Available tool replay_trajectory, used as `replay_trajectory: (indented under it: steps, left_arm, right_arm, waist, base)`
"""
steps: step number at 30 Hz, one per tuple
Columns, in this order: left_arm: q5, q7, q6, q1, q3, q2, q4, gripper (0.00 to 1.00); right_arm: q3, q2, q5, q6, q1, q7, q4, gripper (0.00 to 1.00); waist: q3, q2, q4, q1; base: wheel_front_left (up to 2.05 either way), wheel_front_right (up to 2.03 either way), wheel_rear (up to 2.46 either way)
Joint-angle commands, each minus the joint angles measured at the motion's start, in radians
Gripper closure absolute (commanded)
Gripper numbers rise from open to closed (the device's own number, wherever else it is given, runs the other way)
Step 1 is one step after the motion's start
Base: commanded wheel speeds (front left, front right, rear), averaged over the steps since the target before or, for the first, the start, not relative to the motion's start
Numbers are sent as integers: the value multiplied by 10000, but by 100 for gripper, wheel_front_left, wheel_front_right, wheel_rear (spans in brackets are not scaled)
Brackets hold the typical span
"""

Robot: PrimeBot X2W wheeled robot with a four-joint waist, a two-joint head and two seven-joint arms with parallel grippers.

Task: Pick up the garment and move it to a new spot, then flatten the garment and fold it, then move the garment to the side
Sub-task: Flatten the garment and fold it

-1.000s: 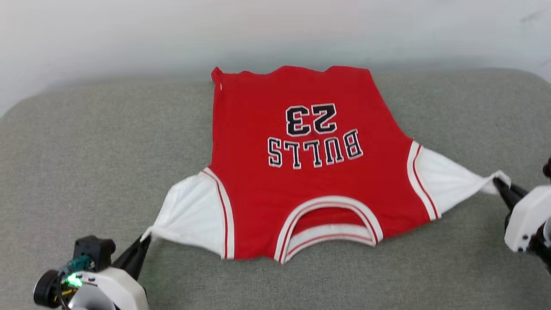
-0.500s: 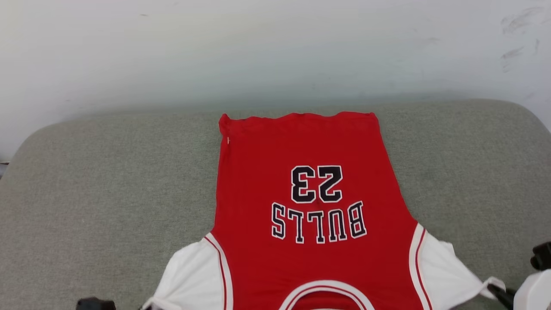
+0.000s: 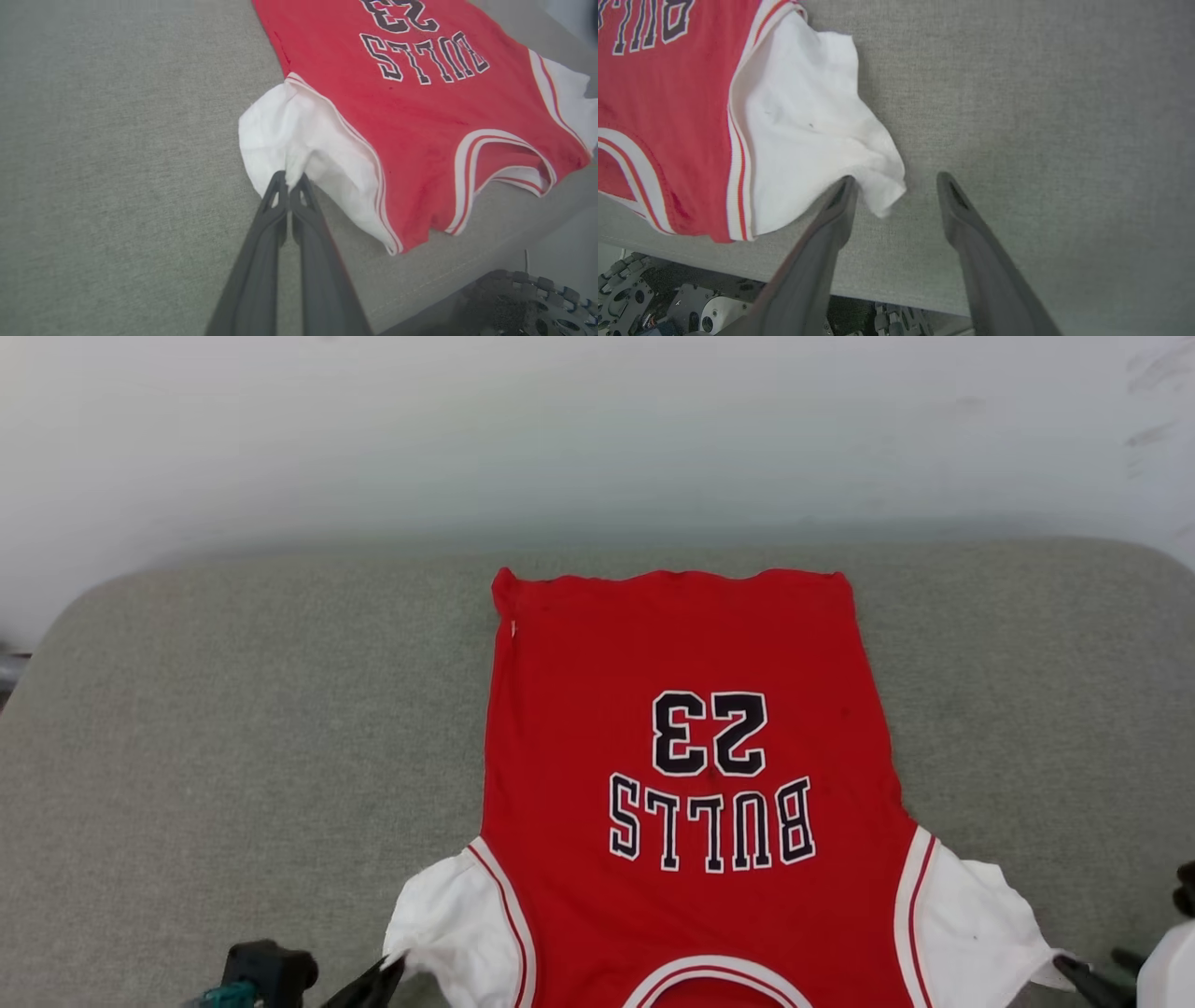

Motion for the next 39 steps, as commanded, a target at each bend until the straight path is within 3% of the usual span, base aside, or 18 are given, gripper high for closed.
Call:
replay_trajectory:
  steps: [1,8,14,22,27,39]
  left_arm:
    - [96,138,57,-230,-21,-4,-298,100]
    - [339,1056,440,-938,-29,232,-1800,100]
    - [550,1631,787,-1363,-13,346,-3074,100]
    - [823,2011,724,-1910,-226,254,-4037,100]
    - [949,2184,649,-2200,-296,177,-4439,100]
    - [1018,2067,362,-2735,-433,-134,-4288,100]
  right_arm:
    - [-172,-79,-1,-8,-284,163,-290,0]
    - [-1146,194,-127,-8,-2125,1656,-1432,0]
    - [-1599,589,-952,-8,-4658,3512,-1463,0]
    - [-2167,975,-2195,-8,-7118,5073,-581,0]
    - [-2437,819,-3156,-8,-8355,5891,-9,0]
    - [-3053,501,-4596,-8,-9659,6531,1035,0]
  waist:
    - [328,-1,170,0]
    - [1741,-1,717,0]
    - [3123,-1,1509,0]
    - [4417,-1,2568,0]
    - [5058,-1,3166,0]
    - [5876,-1,4093,0]
  base:
    - [0,0,0]
    - [0,0,0]
    - [0,0,0]
    - [0,0,0]
    - [0,0,0]
    - [0,0,0]
